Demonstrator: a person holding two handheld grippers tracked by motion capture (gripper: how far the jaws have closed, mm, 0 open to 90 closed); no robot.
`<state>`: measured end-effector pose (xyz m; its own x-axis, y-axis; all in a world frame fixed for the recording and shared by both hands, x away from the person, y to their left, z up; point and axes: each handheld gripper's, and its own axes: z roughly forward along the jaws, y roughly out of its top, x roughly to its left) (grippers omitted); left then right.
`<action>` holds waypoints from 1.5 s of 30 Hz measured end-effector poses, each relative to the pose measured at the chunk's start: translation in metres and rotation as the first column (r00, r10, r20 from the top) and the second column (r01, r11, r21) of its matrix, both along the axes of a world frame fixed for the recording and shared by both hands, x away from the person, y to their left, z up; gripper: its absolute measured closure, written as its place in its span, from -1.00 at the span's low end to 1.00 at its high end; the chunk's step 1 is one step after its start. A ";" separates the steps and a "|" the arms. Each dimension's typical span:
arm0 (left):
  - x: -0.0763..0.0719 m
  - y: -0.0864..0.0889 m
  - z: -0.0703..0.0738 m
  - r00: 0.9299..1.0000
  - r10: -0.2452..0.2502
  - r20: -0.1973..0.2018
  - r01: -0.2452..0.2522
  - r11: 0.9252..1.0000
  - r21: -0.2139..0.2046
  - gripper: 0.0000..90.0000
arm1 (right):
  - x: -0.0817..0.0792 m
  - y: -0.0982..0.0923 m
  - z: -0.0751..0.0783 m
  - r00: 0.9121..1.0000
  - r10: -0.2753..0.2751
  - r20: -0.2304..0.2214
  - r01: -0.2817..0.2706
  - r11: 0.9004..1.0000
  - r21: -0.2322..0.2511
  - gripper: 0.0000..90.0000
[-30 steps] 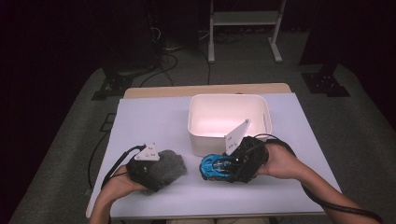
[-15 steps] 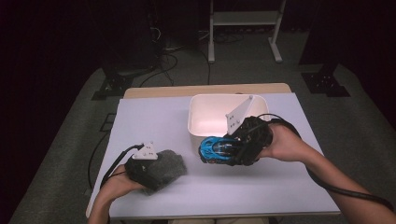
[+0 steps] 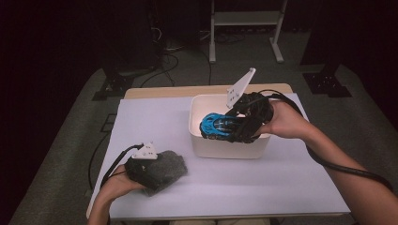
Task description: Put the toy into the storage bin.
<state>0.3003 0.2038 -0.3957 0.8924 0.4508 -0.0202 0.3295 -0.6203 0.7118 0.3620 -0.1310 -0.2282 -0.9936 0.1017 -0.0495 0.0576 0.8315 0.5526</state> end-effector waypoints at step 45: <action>0.000 0.005 0.003 1.000 0.001 0.018 -0.001 1.000 -0.001 -0.78 | 0.084 0.013 -0.039 0.992 -0.075 -0.099 0.074 0.997 -0.020 -0.44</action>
